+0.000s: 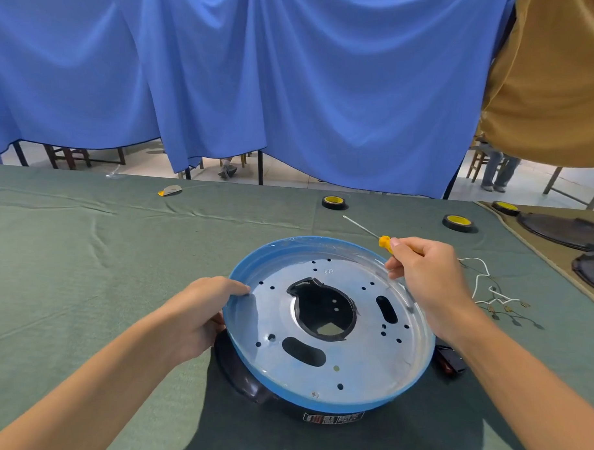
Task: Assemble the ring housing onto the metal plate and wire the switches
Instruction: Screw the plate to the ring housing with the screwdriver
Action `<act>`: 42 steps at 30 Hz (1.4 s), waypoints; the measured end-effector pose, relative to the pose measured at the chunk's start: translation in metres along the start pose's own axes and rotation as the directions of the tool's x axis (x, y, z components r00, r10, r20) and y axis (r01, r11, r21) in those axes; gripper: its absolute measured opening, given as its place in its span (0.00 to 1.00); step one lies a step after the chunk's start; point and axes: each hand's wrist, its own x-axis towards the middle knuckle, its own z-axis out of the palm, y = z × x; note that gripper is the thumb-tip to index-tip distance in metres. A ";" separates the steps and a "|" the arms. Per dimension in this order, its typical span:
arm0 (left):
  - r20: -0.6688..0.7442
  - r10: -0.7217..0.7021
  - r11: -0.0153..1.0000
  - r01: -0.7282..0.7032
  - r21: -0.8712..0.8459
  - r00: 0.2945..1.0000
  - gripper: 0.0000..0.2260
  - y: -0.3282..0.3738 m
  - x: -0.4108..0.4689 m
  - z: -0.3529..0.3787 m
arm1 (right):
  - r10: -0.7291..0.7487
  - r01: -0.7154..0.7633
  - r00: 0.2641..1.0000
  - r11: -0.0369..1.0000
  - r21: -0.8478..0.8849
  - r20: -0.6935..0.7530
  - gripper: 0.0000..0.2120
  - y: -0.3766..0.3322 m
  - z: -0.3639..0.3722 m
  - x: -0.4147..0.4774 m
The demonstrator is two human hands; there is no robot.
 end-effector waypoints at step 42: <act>-0.332 0.931 0.353 -0.598 0.719 0.150 0.19 0.059 -0.047 0.024 | 0.085 -0.040 0.993 0.899 0.435 -0.086 0.14 -0.019 0.002 0.000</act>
